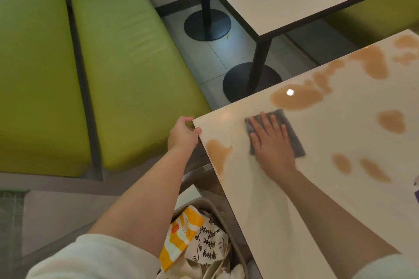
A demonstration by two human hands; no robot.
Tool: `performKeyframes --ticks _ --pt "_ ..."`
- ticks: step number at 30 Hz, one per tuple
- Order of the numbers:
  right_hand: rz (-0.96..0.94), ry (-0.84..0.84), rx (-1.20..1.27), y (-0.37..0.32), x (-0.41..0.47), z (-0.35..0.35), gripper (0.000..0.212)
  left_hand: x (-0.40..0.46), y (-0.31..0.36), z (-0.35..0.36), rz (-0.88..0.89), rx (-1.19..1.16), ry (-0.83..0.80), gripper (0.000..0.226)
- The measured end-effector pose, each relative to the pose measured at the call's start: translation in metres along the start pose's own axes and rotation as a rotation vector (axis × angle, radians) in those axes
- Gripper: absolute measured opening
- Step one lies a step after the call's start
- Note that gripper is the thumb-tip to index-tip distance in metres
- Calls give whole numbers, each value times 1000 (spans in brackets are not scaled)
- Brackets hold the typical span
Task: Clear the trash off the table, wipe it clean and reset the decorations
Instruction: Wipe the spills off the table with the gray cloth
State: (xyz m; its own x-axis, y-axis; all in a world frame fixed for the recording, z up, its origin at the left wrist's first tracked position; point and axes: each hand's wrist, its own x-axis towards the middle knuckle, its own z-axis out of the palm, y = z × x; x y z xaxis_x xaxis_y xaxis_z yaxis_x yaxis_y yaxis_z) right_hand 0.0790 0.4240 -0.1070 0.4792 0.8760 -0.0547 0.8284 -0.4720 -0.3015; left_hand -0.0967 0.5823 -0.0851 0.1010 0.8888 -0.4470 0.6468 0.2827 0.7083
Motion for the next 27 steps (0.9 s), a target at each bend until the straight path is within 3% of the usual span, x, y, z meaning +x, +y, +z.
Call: performKeyframes --ticks 4,7,11,12,15,19,23,27 --pt "107 272 113 -7 -48 17 40 3 0 -1 -17 -33 -23 29" --pt "90 273 305 -32 -73 22 33 5 0 -2 -17 -37 -32 27" --pt "96 224 810 -72 -80 12 21 7 1 -2 -31 -64 -45 26" --pt "16 199 802 -82 -83 12 19 7 1 -2 -30 -69 -46 26" --pt "-236 134 422 -96 -85 31 23 7 -1 -2 -17 -56 -39 24" --pt "-296 6 151 -97 -48 35 31 9 0 -2 -20 -74 -45 24" --pt "-192 -13 121 -72 -16 18 34 6 0 -2 -25 -88 -50 24" --pt "-44 42 23 -65 -37 19 42 5 -1 -3 -34 -83 -42 24"
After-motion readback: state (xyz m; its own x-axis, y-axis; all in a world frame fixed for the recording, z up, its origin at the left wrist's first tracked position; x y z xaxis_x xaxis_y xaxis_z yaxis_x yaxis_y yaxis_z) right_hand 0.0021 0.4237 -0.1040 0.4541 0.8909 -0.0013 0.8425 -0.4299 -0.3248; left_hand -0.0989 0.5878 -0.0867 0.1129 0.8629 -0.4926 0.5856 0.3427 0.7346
